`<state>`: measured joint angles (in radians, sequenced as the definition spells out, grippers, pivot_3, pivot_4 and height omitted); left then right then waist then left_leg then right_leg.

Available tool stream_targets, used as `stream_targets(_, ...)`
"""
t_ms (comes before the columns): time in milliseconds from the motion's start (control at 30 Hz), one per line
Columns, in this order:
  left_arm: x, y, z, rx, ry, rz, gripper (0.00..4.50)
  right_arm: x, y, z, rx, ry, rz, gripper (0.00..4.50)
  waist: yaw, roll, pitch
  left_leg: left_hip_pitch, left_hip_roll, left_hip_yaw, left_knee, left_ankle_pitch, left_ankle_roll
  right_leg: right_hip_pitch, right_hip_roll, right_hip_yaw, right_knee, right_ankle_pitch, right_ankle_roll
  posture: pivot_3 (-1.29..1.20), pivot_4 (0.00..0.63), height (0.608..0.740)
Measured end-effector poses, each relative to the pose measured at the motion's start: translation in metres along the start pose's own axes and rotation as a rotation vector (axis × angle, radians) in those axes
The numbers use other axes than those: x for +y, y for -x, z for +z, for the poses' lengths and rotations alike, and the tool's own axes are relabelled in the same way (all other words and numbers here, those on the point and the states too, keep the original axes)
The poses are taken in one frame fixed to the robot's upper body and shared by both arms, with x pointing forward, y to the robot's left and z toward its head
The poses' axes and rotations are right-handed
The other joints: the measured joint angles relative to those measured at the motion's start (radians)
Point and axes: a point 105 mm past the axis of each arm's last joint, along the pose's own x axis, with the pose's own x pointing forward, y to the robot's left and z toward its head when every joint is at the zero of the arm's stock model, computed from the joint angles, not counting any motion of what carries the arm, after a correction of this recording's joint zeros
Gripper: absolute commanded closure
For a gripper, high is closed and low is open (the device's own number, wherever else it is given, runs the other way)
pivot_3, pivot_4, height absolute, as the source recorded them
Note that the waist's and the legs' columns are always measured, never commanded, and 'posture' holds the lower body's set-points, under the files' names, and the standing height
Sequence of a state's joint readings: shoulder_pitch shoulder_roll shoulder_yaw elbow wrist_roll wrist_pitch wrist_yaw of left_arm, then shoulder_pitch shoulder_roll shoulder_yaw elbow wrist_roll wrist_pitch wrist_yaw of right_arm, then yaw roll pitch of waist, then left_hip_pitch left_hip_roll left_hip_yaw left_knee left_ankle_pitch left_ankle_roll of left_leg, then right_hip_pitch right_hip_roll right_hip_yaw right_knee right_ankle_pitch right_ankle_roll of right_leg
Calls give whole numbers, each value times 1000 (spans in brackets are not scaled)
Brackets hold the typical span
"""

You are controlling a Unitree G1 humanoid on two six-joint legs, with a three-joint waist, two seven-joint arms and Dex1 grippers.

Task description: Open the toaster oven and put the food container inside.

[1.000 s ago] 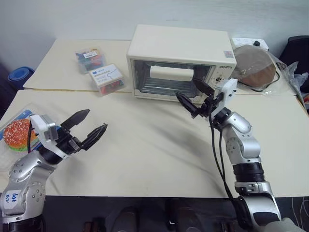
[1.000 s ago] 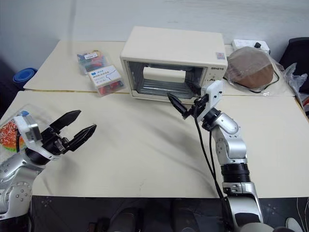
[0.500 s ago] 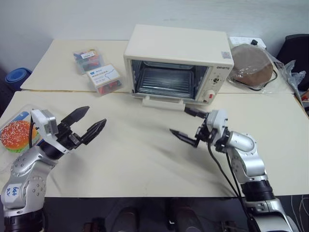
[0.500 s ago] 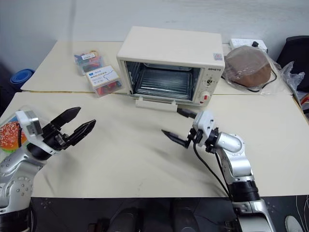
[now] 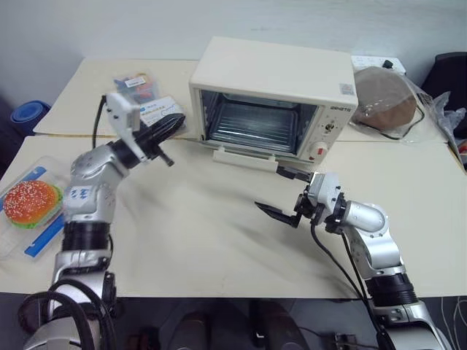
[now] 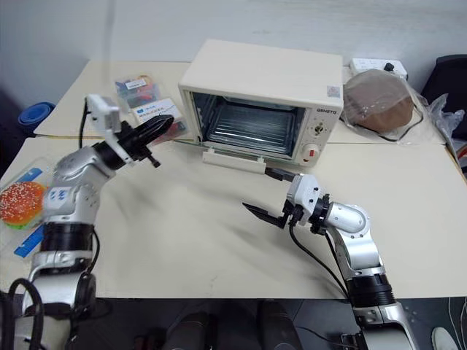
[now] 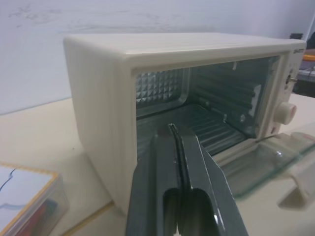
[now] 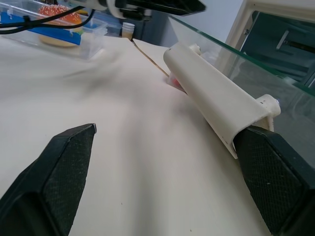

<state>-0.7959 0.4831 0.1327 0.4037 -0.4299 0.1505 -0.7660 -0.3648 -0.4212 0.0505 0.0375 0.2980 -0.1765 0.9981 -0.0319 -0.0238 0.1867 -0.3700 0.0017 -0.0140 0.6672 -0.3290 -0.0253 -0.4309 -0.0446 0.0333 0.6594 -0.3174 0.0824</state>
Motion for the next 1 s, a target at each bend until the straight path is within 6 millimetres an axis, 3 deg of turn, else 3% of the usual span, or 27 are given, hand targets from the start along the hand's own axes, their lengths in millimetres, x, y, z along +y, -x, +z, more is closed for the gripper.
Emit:
stream_targets(233, -15, -10, -23, 77, -54, -166, 4480, 4, 13, -2, 24, 1, -45, 0, 5, 0, 0, -1, 0, 0, 1, 0, 0, 0, -1, 1, 0, 0, 0, 0, 150, 740)
stream_targets(433, -29, -6, -36, 139, -95, -265, 4480, 13, 53, -12, 113, -43, -156, 0, 11, 0, 0, -1, -1, -1, 2, 0, 1, 2, -2, 2, 0, 1, 1, 0, 150, 740)
stream_targets(533, -33, 1, -57, 214, -135, -242, 4480, 12, 84, -13, 174, -66, -255, 0, 18, 0, 0, 0, -2, -1, 3, 0, 2, 2, -2, 4, 0, 1, 1, 0, 150, 740)
stream_targets(633, -50, 8, -83, 273, -135, -235, 4480, 11, 108, -5, 215, -78, -301, 0, 19, 0, 0, 1, -1, 0, 3, -1, 2, 2, -1, 8, 0, 1, 2, 0, 150, 740)
stream_targets(700, -62, 13, -96, 289, -115, -235, 4480, 9, 115, 0, 226, -79, -314, 0, 18, 0, 0, 1, -1, 0, 3, -1, 4, 2, -1, 8, -1, 1, 2, 0, 150, 740)
stream_targets(800, -64, 11, -92, 282, -131, -193, 4480, 3, 115, 6, 216, -84, -315, 0, 19, 0, 0, 2, -1, 0, 6, -3, 7, 3, -1, 8, 0, 1, 2, 0, 150, 740)
stream_targets(933, -72, 22, -94, 278, -76, -155, 3599, 0, 110, 10, 186, -95, -295, 0, 19, 0, 0, 2, -1, 0, 6, -3, 8, 3, -1, 9, 0, 1, 2, 0, 150, 740)
stream_targets(1000, -69, 33, -83, 221, -36, -82, 2963, -4, 97, 15, 143, -82, -257, 0, 11, 0, 0, 2, 0, -1, 6, -4, 8, 2, -1, 8, 0, 1, 2, 0, 150, 740)
